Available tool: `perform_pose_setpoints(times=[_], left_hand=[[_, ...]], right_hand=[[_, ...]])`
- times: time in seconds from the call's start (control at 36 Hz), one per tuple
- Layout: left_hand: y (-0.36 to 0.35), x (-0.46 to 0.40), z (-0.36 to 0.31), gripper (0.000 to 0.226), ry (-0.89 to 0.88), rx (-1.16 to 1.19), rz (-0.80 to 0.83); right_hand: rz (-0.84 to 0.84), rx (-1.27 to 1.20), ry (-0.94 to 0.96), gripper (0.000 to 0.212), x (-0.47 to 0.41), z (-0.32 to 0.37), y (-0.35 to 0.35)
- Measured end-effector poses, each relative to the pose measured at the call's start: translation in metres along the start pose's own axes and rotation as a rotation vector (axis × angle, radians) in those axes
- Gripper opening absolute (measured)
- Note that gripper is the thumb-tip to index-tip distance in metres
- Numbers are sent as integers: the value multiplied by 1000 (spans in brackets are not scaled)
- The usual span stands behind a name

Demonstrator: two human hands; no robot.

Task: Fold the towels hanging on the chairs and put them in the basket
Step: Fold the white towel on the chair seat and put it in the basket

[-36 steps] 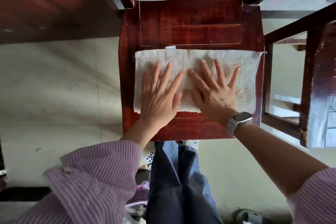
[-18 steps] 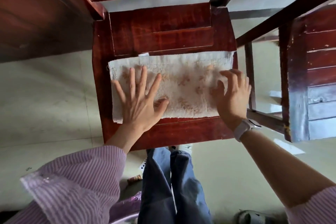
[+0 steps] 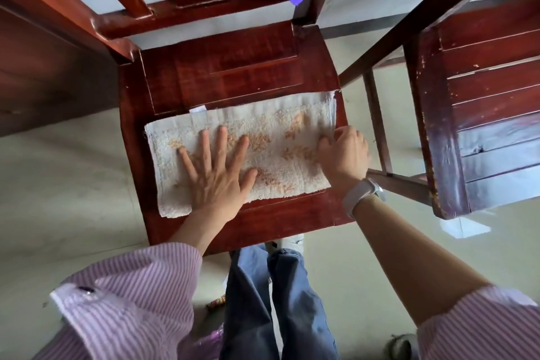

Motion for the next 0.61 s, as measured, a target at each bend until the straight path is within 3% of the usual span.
perform_pose_setpoints(times=[0.11,0.22,0.28,0.36,0.39,0.44,0.5,0.61], left_hand=[[12,-3,-1,64,-23,92,-36],[51,2,5,31,106,651,-289],[61,8,13,27,379,1045,-198],[48,20,26,38,728,1721,95],[45,25,31,40,787,1747,153],[42,34,50,43,745,1474,141],[36,43,66,56,716,1222,62],[31,43,70,16,809,1301,-77]], right_hand=[[-32,-127,83,12,10,8,20],[-29,-311,219,15,23,33,45],[76,-414,285,11,36,57,49],[528,-685,251,10,70,97,32],[656,-732,220,12,80,106,25],[683,-645,260,15,86,119,14],[544,-529,323,21,81,124,6],[280,-268,576,28,64,136,-1]])
Point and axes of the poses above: each hand's wrist, its own x-axis away from the middle knuckle, its own y-axis out of the back of the hand, z = x × y, the point moved 6 cm from there along -x, towards the middle knuckle, and after that the axes turned 9 degrees about -z, right-handed, at the moved point
